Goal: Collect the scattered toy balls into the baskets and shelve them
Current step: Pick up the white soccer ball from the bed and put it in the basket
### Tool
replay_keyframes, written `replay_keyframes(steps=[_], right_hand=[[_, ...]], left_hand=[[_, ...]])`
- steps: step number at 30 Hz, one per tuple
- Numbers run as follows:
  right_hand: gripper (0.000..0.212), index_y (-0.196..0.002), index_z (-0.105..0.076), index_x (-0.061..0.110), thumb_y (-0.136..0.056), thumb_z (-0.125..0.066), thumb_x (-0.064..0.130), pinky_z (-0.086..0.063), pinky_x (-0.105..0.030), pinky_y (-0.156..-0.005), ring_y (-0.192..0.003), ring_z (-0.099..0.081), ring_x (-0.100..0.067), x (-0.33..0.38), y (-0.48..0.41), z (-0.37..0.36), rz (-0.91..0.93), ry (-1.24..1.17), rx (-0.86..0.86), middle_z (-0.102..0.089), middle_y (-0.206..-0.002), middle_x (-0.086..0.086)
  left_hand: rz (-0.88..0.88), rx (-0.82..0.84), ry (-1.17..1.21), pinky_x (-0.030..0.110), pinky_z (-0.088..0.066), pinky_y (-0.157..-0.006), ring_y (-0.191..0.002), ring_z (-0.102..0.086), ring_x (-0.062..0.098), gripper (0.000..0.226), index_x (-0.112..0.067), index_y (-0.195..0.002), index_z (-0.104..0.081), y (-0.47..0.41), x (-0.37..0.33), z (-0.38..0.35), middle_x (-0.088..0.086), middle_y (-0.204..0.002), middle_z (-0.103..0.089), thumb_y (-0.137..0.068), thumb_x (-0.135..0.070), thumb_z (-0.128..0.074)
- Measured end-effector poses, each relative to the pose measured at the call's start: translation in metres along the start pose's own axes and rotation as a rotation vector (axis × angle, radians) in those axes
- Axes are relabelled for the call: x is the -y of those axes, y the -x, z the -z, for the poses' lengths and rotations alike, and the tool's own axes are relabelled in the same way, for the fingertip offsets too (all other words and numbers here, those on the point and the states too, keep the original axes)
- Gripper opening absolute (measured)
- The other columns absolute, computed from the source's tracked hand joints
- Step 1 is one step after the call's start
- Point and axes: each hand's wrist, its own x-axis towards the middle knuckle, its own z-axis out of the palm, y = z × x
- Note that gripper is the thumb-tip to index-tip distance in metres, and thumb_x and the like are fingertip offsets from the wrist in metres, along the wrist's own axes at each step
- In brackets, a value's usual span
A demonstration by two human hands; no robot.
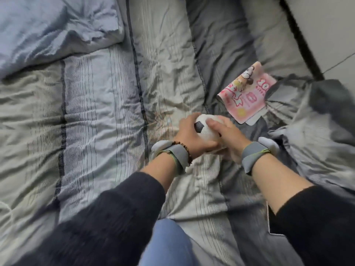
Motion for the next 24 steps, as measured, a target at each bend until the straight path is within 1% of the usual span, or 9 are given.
replay_keyframes(steps=[4,7,9,10,12,14,16,20,24], right_hand=[[0.050,-0.116,-0.054,0.030,-0.074,-0.077,0.042,-0.058,-0.045,-0.057,-0.087,-0.068,-0.027,-0.004,0.078,0.069,0.094,-0.103,0.032,-0.065,-0.111,-0.006],[0.062,-0.120,-0.054,0.023,-0.067,-0.081,0.041,-0.056,-0.038,-0.054,-0.089,-0.068,-0.029,-0.007,0.126,0.107,0.198,-0.080,-0.020,-0.065,-0.115,-0.011],[0.063,-0.119,-0.053,0.021,-0.066,-0.084,0.038,-0.059,-0.042,-0.065,-0.095,-0.067,-0.028,-0.009,0.159,0.142,0.318,-0.035,-0.087,-0.063,-0.117,-0.010],[0.062,-0.118,-0.053,0.023,-0.066,-0.085,0.036,-0.059,-0.045,-0.075,-0.099,-0.066,-0.027,-0.010,0.173,0.159,0.380,-0.007,-0.123,-0.063,-0.118,-0.008],[0.063,-0.118,-0.052,0.025,-0.065,-0.087,0.033,-0.057,-0.045,-0.084,-0.100,-0.064,-0.023,-0.011,0.201,0.187,0.480,0.030,-0.154,-0.062,-0.114,-0.003],[0.065,-0.119,-0.052,0.025,-0.066,-0.087,0.031,-0.057,-0.040,-0.083,-0.096,-0.063,-0.017,-0.015,0.232,0.207,0.552,0.039,-0.119,-0.061,-0.107,0.003],[0.066,-0.120,-0.049,0.025,-0.067,-0.087,0.030,-0.057,-0.035,-0.077,-0.093,-0.062,-0.012,-0.020,0.258,0.216,0.581,0.035,-0.034,-0.058,-0.105,0.005],[0.083,-0.127,-0.044,0.023,-0.056,-0.088,0.029,-0.057,-0.039,-0.079,-0.101,-0.062,-0.021,-0.038,0.295,0.233,0.616,0.006,0.116,-0.056,-0.117,-0.004],[0.089,-0.136,-0.040,0.024,-0.058,-0.082,0.034,-0.057,-0.045,-0.080,-0.110,-0.062,-0.031,-0.054,0.335,0.257,0.579,-0.036,0.221,-0.058,-0.124,-0.009]], left_hand=[[-0.136,0.033,-0.091,0.035,-0.040,-0.106,-0.123,-0.045,0.019,0.106,-0.018,-0.141,-0.036,0.068,-0.076,-0.034,0.003,-0.129,-0.041,-0.051,-0.031,-0.091],[-0.242,0.021,-0.016,0.013,-0.046,-0.087,-0.100,-0.054,-0.013,0.103,-0.018,-0.135,-0.044,0.112,-0.116,-0.055,-0.021,-0.105,-0.048,-0.044,-0.029,-0.091],[-0.286,0.020,0.082,0.000,-0.043,-0.071,-0.084,-0.053,-0.028,0.092,-0.021,-0.127,-0.046,0.144,-0.142,-0.074,-0.028,-0.100,-0.046,-0.049,-0.009,-0.092],[-0.260,0.042,0.150,0.002,-0.046,-0.067,-0.081,-0.057,-0.025,0.081,-0.024,-0.121,-0.049,0.159,-0.155,-0.084,-0.026,-0.100,-0.048,-0.055,0.002,-0.088],[-0.127,0.104,0.342,0.016,-0.053,-0.060,-0.075,-0.067,-0.001,0.065,-0.030,-0.113,-0.053,0.187,-0.178,-0.098,-0.010,-0.092,-0.057,-0.067,0.011,-0.075],[0.050,0.136,0.501,0.039,-0.056,-0.072,-0.084,-0.059,0.022,0.044,-0.030,-0.109,-0.059,0.218,-0.197,-0.113,0.005,-0.094,-0.057,-0.072,-0.007,-0.065],[0.146,0.139,0.607,0.058,-0.051,-0.083,-0.091,-0.055,0.029,0.037,-0.025,-0.104,-0.061,0.246,-0.211,-0.122,0.008,-0.098,-0.055,-0.067,-0.024,-0.059],[0.192,0.174,0.693,0.053,-0.056,-0.078,-0.089,-0.066,0.028,0.039,-0.022,-0.110,-0.064,0.287,-0.230,-0.138,0.006,-0.095,-0.068,-0.080,-0.047,-0.064],[0.101,0.138,0.564,0.056,-0.052,-0.079,-0.089,-0.064,0.028,0.023,-0.023,-0.109,-0.061,0.325,-0.253,-0.160,0.009,-0.103,-0.063,-0.087,-0.030,-0.063]])
